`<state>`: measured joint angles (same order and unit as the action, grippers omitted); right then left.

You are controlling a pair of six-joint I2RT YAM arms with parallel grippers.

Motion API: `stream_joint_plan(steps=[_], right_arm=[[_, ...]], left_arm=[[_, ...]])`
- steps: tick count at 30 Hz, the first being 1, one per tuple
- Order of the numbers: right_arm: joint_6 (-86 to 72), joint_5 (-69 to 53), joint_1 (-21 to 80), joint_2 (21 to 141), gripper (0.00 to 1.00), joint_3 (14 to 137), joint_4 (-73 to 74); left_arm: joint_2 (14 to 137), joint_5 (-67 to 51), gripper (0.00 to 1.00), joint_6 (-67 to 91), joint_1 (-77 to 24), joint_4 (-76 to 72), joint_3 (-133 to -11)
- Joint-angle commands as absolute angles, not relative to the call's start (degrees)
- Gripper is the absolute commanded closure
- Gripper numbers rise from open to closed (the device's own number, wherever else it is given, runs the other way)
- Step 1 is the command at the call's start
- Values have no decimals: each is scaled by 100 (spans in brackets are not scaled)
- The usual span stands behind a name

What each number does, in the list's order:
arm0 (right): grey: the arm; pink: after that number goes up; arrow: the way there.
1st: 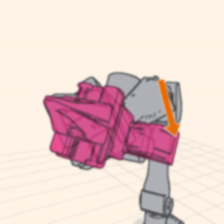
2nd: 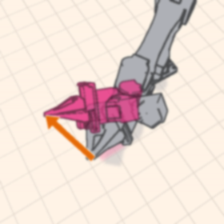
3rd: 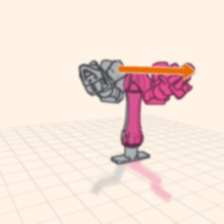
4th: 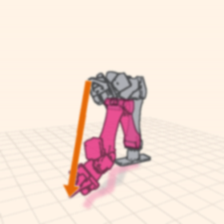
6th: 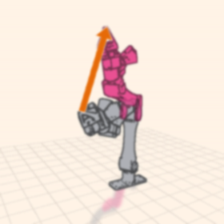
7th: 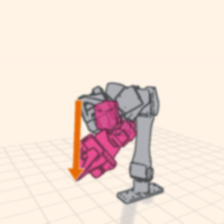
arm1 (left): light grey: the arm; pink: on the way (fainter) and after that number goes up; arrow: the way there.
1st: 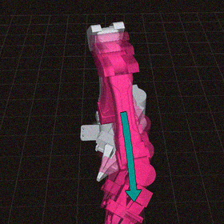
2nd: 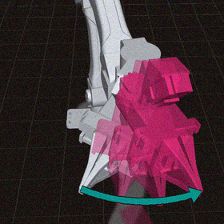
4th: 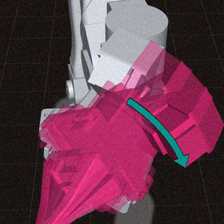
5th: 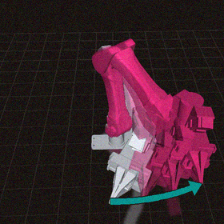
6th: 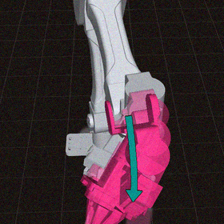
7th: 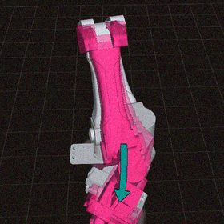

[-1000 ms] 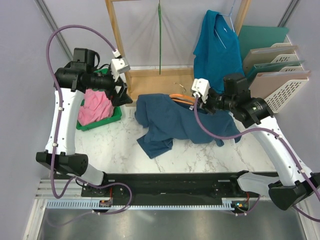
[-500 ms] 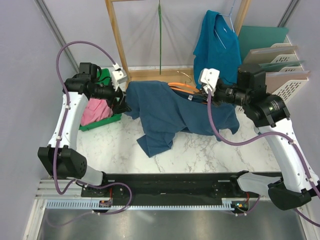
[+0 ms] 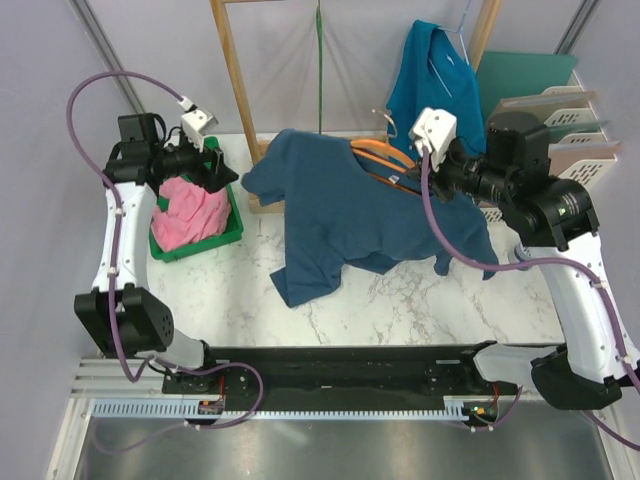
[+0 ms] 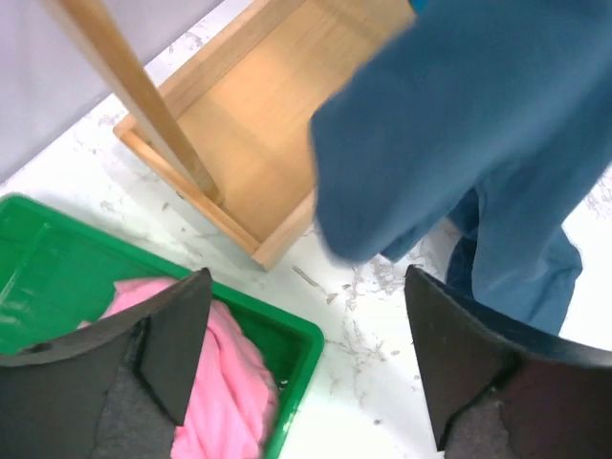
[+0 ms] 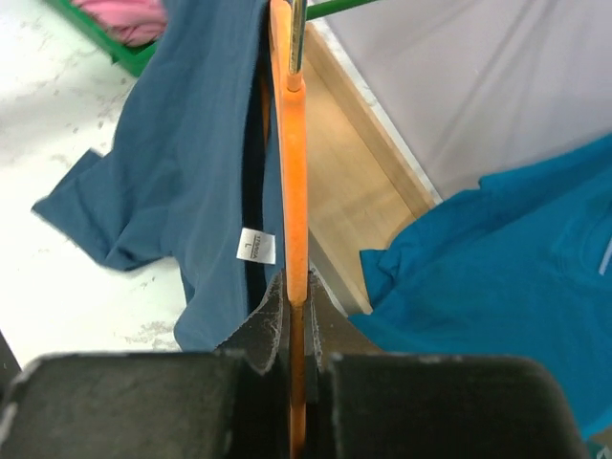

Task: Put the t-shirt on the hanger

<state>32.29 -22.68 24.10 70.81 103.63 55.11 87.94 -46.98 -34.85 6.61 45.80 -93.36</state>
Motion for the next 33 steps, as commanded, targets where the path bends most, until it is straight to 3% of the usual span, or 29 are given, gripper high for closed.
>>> stream_joint_plan(steps=[1, 5, 10, 11, 15, 22, 27, 33], right_arm=[[1813, -1451, 2312, 7356, 100, 11343, 5027], [732, -994, 2312, 7952, 100, 12461, 5027], [-717, -668, 2312, 8104, 100, 12851, 4800], [-869, -685, 2312, 7999, 100, 12745, 4721], [-1055, -1124, 2311, 7638, 100, 11997, 4131], [-281, 333, 2303, 8086, 100, 14202, 5887], [139, 353, 2312, 6787, 100, 12239, 6300], [501, -387, 2285, 6056, 100, 11454, 7144]], left_arm=[[7099, -4948, 7, -1770, 782, 2184, -8098], [5777, -4914, 6, -1608, 415, 1591, -6605], [4230, -3522, 8, -2276, -2324, 1259, -5135], [4062, -3133, 10, -2294, -3425, 1135, -4785], [4698, -928, 11, -2688, -5453, 528, -4553], [5168, -642, 9, -2444, -5397, 193, -4719], [5142, -510, 9, -2048, -5317, 482, -4834], [4992, -458, 9, -2048, -5300, 703, -4702]])
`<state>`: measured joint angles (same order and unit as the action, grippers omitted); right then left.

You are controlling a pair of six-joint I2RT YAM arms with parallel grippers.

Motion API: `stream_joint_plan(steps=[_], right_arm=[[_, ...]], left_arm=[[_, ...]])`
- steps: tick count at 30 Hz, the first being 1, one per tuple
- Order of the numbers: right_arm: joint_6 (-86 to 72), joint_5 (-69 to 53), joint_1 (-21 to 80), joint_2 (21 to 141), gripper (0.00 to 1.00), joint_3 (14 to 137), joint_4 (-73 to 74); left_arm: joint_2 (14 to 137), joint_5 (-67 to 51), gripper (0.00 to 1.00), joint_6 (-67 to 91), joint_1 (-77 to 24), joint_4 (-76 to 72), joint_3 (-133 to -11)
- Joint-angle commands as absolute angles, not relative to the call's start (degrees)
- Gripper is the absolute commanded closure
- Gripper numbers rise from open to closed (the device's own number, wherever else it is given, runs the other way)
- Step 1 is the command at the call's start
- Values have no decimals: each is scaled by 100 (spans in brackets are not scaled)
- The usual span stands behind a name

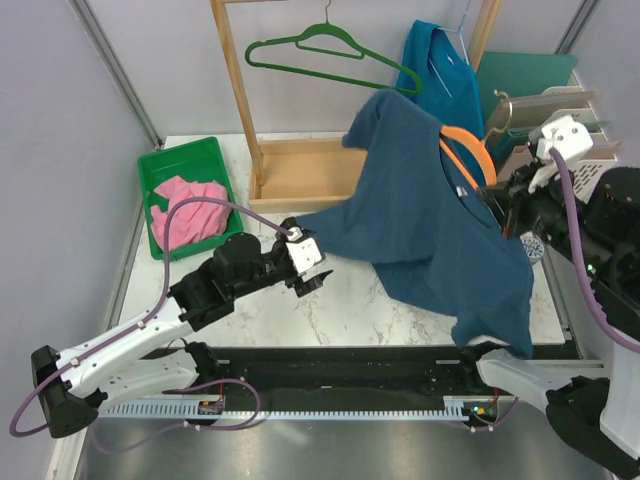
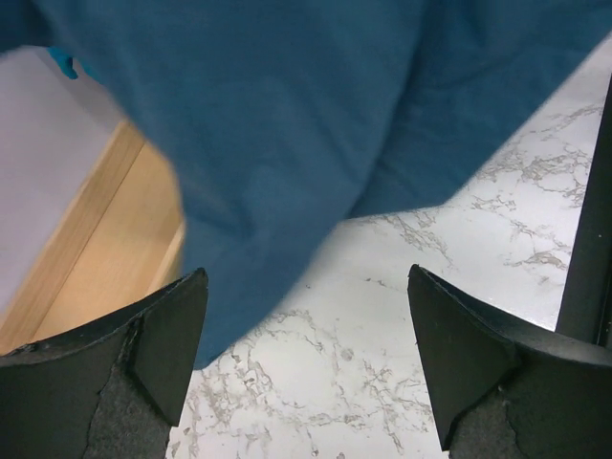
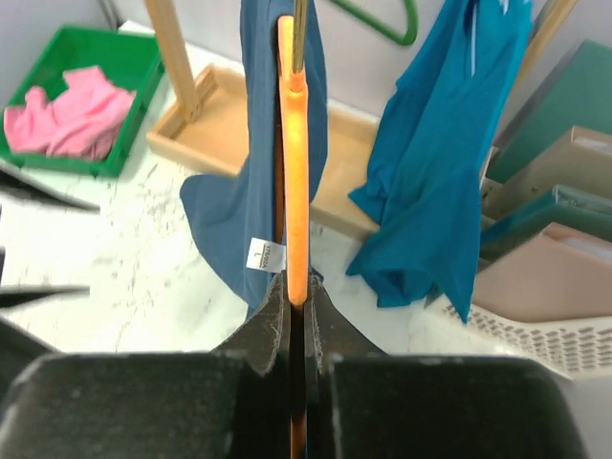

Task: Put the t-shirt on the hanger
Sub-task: Place the T-shirt on the hanger, then place the hanger at the clothesline.

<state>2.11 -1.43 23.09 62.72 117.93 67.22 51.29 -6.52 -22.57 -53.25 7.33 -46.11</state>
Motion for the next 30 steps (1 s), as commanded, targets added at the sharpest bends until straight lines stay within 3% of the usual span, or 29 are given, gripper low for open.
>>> stream_joint_plan(steps=[1, 6, 14, 19, 26, 30], right_arm=[[510, -317, 2259, 5916, 100, 11322, 7180], [369, 806, 2145, 6072, 100, 10600, 6777], [97, 1730, 2144, 7706, 100, 11775, 5950], [132, 2345, 2031, 8288, 100, 11760, 5837], [395, 1768, 1661, 8902, 100, 12207, 5353], [535, 1232, 1547, 9605, 100, 13488, 5353]], left_arm=[[5018, -448, 9, -2039, -5291, 694, -4702], [5203, -396, 5, -2004, -5291, 738, -4904], [5309, -133, 1, -1618, -5247, 1362, -5379], [5054, -176, 1, -1520, -5168, 1503, -5265], [4922, -255, 1, -1521, -5124, 1547, -5168], [4922, -272, 1, -1486, -5115, 1547, -5212]])
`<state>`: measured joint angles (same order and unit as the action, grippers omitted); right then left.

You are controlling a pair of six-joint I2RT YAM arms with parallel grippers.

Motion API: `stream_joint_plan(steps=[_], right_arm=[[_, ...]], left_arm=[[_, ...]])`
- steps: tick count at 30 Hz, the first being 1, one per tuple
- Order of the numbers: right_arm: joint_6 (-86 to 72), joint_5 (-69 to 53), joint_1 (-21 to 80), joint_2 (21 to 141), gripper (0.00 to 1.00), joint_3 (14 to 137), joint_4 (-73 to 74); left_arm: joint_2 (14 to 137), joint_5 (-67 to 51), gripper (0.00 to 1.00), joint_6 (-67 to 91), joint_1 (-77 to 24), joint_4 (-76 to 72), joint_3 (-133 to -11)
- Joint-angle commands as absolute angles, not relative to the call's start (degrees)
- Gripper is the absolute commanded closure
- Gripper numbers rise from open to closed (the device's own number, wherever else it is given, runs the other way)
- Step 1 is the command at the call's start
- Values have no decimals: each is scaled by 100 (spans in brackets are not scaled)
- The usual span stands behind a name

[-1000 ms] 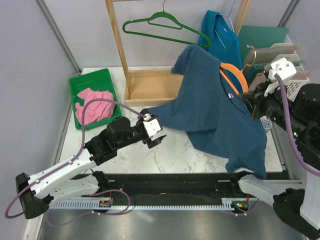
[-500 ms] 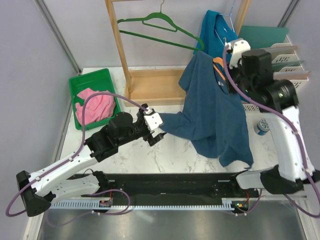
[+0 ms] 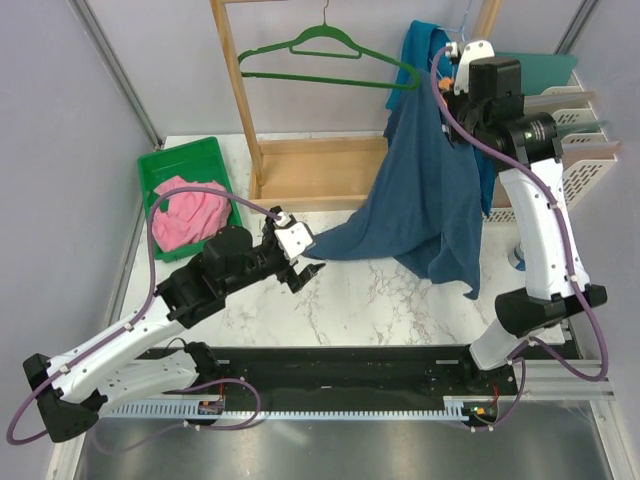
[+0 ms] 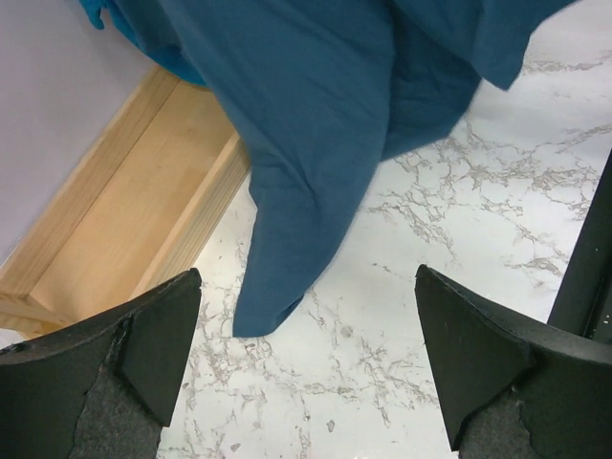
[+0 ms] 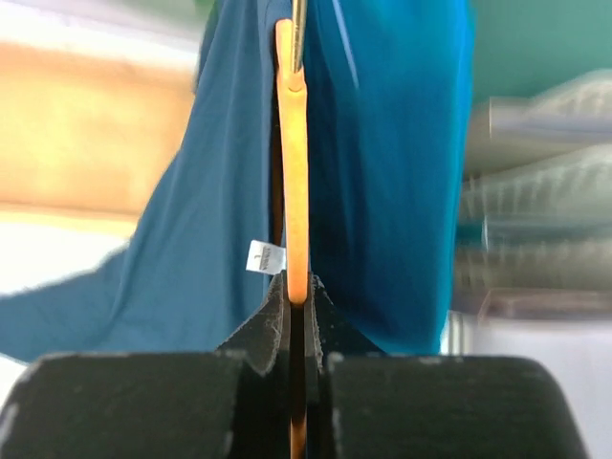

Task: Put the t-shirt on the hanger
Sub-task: Place the hanger at the clothesline.

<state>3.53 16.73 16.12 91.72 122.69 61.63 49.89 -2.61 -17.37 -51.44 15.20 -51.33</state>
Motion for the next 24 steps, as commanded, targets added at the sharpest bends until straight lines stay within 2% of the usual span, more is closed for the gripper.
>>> stream_joint_plan(steps=[1, 4, 16, 24], right_arm=[[580, 1196, 1538, 9737, 100, 13952, 5274], [860, 1151, 1521, 10046, 100, 14256, 4846], [1327, 932, 1415, 10713, 100, 14203, 2771], [1195, 624, 1274, 11250, 100, 14352, 1996]], left_arm=[[4931, -272, 1, -1459, -5115, 1556, -5229], [4913, -299, 1, -1433, -5115, 1564, -5300], [4878, -343, 1, -1301, -5080, 1608, -5344], [4755, -369, 1, -1257, -5010, 1696, -5317]])
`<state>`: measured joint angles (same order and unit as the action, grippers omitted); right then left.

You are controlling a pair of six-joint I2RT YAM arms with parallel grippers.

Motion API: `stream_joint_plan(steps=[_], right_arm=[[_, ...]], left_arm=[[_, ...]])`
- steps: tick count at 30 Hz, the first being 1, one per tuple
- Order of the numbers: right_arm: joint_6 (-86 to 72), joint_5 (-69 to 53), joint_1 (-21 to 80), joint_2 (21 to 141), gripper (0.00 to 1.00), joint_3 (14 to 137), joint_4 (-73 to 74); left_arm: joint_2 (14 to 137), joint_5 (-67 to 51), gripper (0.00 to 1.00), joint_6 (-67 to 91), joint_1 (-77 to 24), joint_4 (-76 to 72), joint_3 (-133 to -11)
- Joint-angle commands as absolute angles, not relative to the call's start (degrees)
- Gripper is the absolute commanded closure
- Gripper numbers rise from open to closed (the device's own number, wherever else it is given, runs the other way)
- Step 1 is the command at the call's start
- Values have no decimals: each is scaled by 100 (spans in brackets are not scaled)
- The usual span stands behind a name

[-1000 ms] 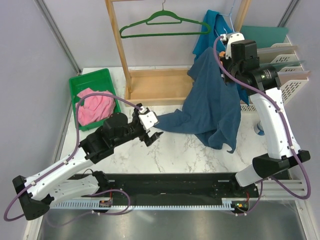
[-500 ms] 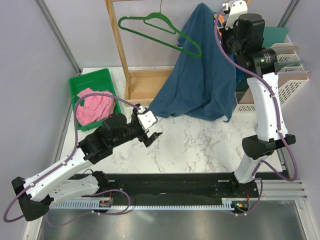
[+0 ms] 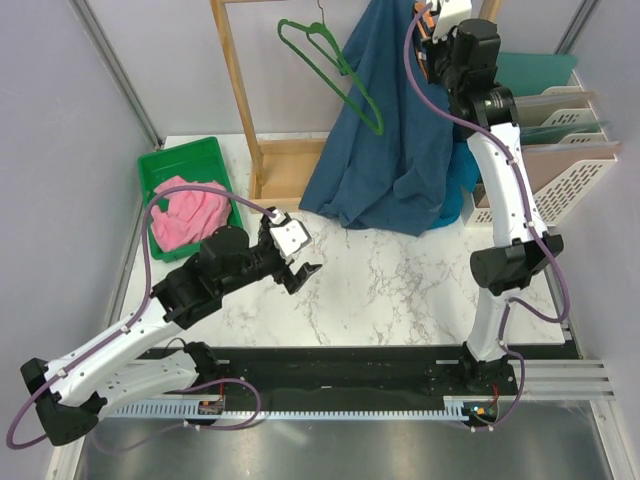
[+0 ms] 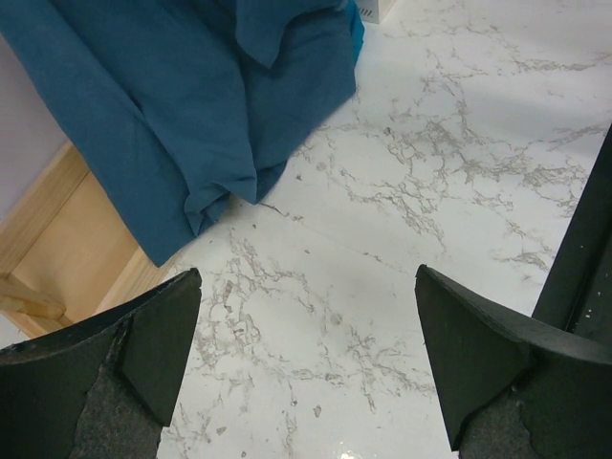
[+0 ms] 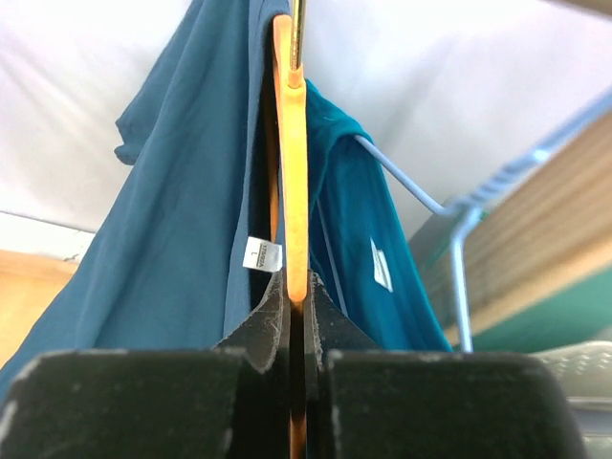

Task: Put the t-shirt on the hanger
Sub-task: Place the hanger at the clothesline.

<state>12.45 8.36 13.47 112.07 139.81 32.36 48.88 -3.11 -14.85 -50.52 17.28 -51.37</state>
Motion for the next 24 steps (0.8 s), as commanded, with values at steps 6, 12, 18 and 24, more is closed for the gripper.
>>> stream_joint_plan(steps=[6, 12, 18, 24], right_arm=[[1231, 668, 1231, 11592, 100, 14624, 1609], [1204, 694, 1187, 11839, 100, 14713, 1407], [1125, 703, 1169, 11918, 100, 14467, 1371], [1002, 457, 1169, 11463, 82, 13853, 1362]], left_arm=[[4650, -378, 1, -1231, -4983, 1749, -5247], [4597, -395, 1, -1230, -4948, 1802, -5203], [4579, -439, 1, -1213, -4913, 1863, -5168], [4597, -466, 1, -1169, -4869, 1907, -5177]])
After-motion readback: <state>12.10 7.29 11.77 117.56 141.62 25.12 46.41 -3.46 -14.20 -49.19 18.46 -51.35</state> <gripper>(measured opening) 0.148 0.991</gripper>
